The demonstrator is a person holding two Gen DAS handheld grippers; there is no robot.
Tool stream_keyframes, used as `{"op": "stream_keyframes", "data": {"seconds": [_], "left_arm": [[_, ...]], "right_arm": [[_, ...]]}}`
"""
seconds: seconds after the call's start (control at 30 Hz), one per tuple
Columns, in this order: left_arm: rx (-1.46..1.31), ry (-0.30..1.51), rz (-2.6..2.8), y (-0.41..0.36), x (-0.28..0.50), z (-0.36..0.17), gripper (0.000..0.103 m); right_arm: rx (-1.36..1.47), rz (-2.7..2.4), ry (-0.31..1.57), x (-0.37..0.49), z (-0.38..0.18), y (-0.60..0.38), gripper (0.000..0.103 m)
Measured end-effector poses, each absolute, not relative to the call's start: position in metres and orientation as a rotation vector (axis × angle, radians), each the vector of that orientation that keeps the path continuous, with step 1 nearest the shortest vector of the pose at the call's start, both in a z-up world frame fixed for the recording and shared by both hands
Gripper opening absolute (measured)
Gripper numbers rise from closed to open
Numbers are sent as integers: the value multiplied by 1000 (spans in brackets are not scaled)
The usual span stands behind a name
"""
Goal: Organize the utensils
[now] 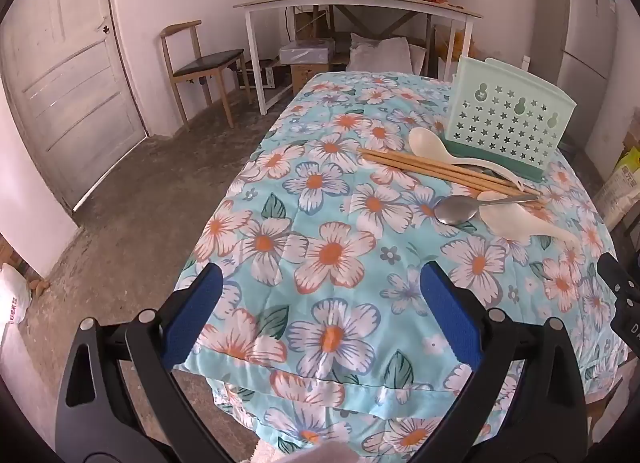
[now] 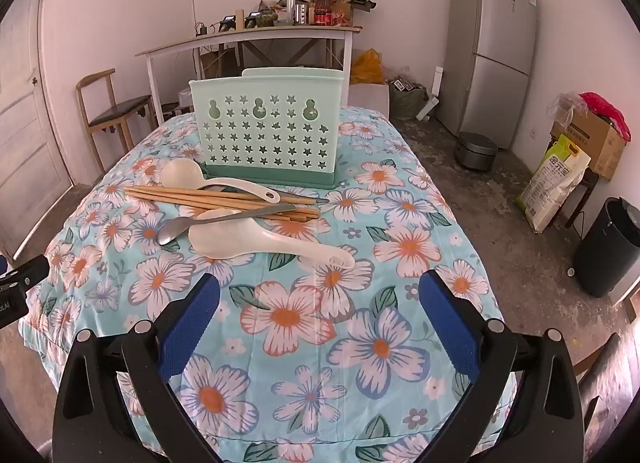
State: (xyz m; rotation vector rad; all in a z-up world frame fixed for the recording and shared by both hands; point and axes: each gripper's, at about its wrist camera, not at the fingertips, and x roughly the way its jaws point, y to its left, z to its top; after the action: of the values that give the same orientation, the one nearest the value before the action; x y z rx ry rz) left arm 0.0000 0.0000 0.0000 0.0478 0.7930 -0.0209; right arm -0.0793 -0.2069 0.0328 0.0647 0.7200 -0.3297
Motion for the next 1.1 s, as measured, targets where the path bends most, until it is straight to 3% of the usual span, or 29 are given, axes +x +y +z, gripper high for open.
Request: {"op": "stream_keyframes", "data": {"seconds": [1.1], "left_arm": [[46,791,-29,1,-1,-1,96]], "right_arm": [[66,-328,714,-80,34,-207,97]]}}
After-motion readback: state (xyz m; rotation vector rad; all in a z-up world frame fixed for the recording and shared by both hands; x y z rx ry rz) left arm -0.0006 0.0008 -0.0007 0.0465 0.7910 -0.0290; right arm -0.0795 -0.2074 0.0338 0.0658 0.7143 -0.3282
